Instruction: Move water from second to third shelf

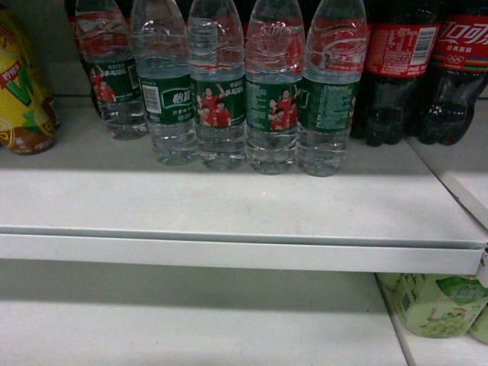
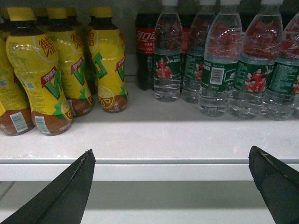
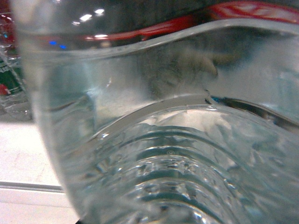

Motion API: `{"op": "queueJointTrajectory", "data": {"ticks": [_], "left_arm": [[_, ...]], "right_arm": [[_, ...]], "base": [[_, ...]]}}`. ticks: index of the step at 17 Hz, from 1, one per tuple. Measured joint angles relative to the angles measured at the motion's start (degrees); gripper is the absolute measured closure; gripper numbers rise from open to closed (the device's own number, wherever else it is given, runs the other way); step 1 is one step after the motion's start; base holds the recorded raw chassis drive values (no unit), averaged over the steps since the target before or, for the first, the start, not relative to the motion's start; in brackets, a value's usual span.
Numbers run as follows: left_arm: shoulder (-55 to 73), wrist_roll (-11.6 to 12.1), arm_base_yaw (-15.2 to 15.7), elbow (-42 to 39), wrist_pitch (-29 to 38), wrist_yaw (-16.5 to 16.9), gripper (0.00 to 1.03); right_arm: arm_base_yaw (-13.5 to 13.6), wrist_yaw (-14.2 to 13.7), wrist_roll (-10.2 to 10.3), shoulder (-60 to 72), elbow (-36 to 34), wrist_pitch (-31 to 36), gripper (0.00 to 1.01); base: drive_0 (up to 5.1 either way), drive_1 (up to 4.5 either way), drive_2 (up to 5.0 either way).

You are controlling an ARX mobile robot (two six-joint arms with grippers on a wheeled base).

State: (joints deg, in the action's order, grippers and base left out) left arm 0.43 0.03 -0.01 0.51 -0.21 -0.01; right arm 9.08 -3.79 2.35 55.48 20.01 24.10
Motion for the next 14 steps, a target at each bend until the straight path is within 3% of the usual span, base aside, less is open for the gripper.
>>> {"op": "queueJointTrajectory", "data": {"ticks": [3, 6, 10, 14], "left_arm": [[0.0, 0.0, 0.0, 0.0, 0.0, 0.0, 0.05], [0.0, 0.0, 0.0, 0.0, 0.0, 0.0, 0.05], [0.0, 0.0, 0.0, 0.0, 0.0, 0.0, 0.05], [0.0, 0.0, 0.0, 0.0, 0.0, 0.0, 0.05]], "right_arm": [[-3.5, -0.1, -0.5, -7.7, -1.1, -5.3, 0.6], [-4.1, -0.1, -0.7, -8.9, -1.1, -6.0, 0.6], [-7.7, -0.1, -0.7, -14.8, -1.7, -9.7, 0.6], [-9.6, -0.9, -0.9, -18.8, -2.8, -12.4, 0.6]], "base": [[0.0, 0.0, 0.0], [0.0, 0.0, 0.0], [0.0, 0.0, 0.0], [0.0, 0.0, 0.0]]}}
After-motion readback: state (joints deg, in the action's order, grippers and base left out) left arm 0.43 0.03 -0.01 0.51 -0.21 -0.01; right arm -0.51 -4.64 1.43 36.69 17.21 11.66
